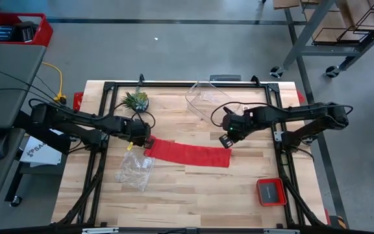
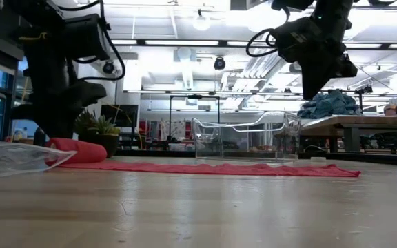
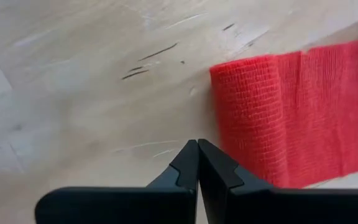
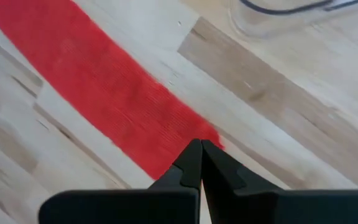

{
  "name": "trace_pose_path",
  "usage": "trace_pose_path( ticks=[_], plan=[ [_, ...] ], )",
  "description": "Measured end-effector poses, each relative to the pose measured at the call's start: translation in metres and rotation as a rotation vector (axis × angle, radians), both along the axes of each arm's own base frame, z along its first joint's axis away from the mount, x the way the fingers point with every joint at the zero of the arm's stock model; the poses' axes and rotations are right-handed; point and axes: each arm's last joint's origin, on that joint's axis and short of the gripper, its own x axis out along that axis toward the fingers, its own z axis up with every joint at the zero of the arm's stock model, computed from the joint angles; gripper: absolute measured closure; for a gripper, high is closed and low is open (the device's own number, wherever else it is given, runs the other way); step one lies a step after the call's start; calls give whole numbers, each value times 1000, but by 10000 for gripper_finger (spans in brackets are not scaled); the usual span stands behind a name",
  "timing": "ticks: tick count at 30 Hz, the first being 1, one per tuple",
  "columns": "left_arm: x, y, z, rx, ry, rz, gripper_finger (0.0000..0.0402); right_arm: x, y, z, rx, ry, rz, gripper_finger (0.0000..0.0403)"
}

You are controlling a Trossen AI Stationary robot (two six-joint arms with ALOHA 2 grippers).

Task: Roll bandage
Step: Roll the red bandage

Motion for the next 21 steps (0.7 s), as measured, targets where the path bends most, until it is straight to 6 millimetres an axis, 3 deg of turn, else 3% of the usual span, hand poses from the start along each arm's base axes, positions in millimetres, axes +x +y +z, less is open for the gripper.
trace_pose_path(
  ticks=[16,21],
  plan=[
    [20,-23,0,-40,3,110,401,-2,-1,0,-65,25,118,403],
    [52,-28,8,-43,-89,110,402,-6,-1,6,-84,0,112,403]
  ],
)
